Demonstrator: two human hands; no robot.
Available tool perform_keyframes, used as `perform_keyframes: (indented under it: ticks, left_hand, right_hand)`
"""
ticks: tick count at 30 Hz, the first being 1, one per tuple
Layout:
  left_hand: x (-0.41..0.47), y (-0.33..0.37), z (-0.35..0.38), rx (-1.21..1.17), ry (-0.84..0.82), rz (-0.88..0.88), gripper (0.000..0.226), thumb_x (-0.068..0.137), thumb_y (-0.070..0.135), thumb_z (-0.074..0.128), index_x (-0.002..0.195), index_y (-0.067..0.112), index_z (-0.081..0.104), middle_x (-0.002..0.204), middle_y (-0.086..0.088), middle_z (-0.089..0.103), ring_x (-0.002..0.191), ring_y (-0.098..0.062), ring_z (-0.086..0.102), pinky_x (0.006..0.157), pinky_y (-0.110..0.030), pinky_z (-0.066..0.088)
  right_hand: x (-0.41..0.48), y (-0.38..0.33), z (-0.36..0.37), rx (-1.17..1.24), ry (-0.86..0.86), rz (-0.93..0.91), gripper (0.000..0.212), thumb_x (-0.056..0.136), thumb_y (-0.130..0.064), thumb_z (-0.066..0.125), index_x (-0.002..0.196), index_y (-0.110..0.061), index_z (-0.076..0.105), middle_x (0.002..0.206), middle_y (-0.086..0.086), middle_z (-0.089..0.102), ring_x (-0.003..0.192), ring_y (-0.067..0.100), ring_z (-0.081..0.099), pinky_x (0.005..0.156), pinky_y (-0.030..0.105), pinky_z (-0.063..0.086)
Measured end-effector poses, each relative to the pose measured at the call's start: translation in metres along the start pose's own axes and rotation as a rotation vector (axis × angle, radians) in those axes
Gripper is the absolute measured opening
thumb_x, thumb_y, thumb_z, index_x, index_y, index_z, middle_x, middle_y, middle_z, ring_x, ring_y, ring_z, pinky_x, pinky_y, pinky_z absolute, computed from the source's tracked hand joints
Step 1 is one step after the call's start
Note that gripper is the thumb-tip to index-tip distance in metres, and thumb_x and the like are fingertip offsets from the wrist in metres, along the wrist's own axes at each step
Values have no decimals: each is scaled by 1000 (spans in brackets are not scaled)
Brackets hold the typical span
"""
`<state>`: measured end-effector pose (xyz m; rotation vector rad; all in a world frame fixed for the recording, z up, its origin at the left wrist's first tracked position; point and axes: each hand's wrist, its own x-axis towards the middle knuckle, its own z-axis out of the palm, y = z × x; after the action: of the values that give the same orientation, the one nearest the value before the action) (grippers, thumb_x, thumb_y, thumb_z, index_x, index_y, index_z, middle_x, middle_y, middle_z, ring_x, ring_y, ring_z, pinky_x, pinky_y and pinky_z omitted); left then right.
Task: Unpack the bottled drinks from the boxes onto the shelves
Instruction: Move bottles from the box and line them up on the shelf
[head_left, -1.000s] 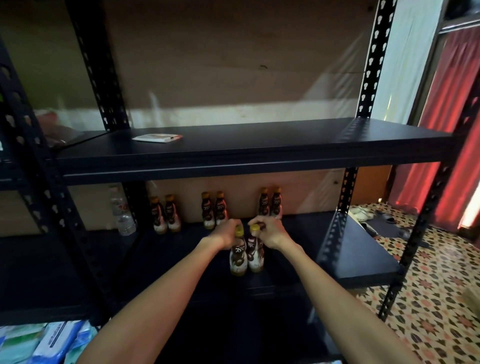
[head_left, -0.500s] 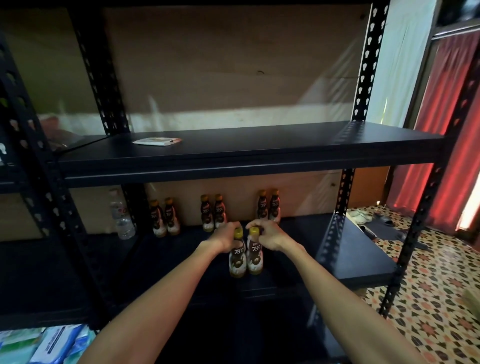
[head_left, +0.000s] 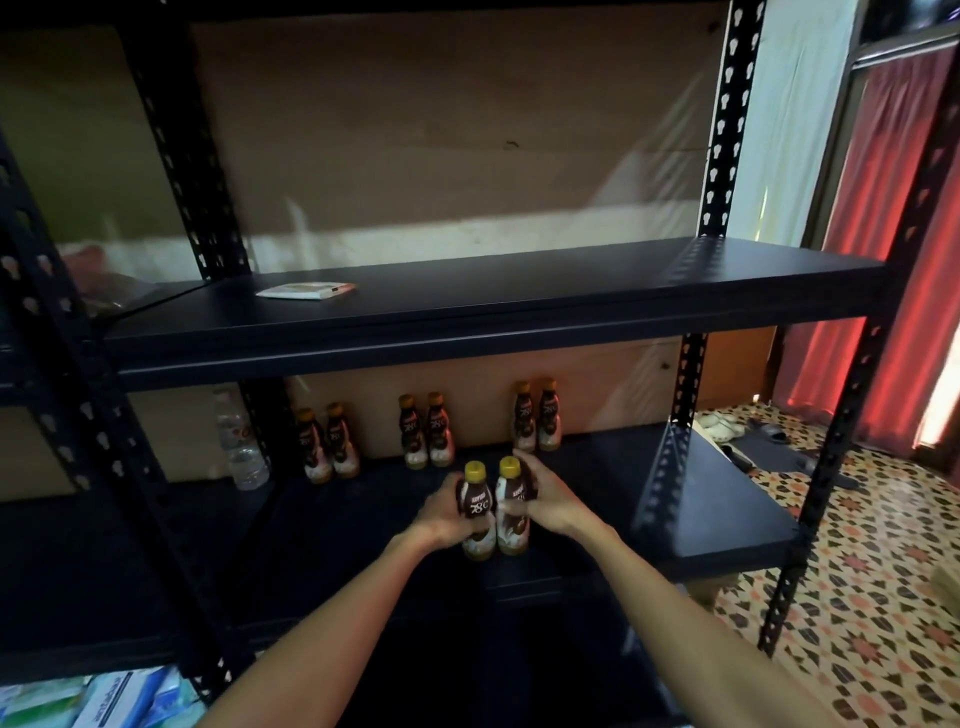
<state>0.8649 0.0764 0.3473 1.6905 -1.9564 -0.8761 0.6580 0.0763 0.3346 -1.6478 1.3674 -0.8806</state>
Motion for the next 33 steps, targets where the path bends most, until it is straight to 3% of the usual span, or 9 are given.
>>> perform_keyframes:
  ticks: [2,4,10,14,17,19,24,29,33]
  left_hand:
    - [2,-7,11,5,33,2,50,79,30,82,123,22,60,116,3,69,103,-11,64,89,-25,52]
    - [4,-5,16,-46,45,15,39,78,26,83,112,22,66,103,9,72,98,-8,67,75,-13,47]
    - [25,24,39,-131,5,70,34,73,17,87,103,19,72,92,9,74,80,5,64,66,-3,43]
    - [46,53,77,-151,10,101,32,72,20,87,101,18,73,91,7,75,85,-6,69,78,-20,52]
    - [66,79,108,-155,36,135,32,71,23,87,100,20,72,92,8,75,87,-8,70,86,-31,56]
    - [80,97,127,-177,41,162,33,72,22,87,101,19,71,92,9,75,87,-8,70,86,-31,56]
    - [118,129,167,-244,59,196,35,71,21,88,102,21,71,88,11,72,86,-10,69,85,-31,55]
    - [175,149,192,-255,83,248,40,71,21,88,107,18,72,93,5,73,89,-12,68,80,-22,50]
    - [221,161,202,-258,95,262,36,72,19,88,105,17,72,86,11,67,83,-8,66,63,0,39]
  right_hand:
    - [-2,16,8,1,3,27,59,80,-21,84,132,-23,55,124,-4,68,118,13,63,109,39,46]
    - [-4,26,11,-1,49,28,44,84,-21,80,122,-25,59,115,-5,71,111,11,66,106,41,48]
    - [-7,50,-23,-1,160,63,36,82,-25,80,107,-40,58,110,-8,71,108,11,66,103,42,50]
    - [-19,66,-57,-2,305,127,36,86,-24,78,114,-31,57,114,-5,70,110,15,65,98,34,50]
    - [-23,77,-87,-5,408,163,38,87,-25,77,119,-24,57,113,-4,69,108,17,64,96,36,48]
    - [-23,86,-107,-22,438,194,39,87,-24,76,121,-21,58,112,-5,69,108,16,63,94,34,47]
    - [-5,130,-157,7,466,168,36,80,-37,72,111,-25,57,109,-3,71,104,18,67,95,48,52]
    - [23,145,-199,68,508,174,32,84,-24,78,107,-32,57,110,-5,72,104,14,68,95,47,55]
    - [61,165,-226,72,515,132,35,82,-27,79,109,-25,58,109,-4,73,103,14,70,95,47,55]
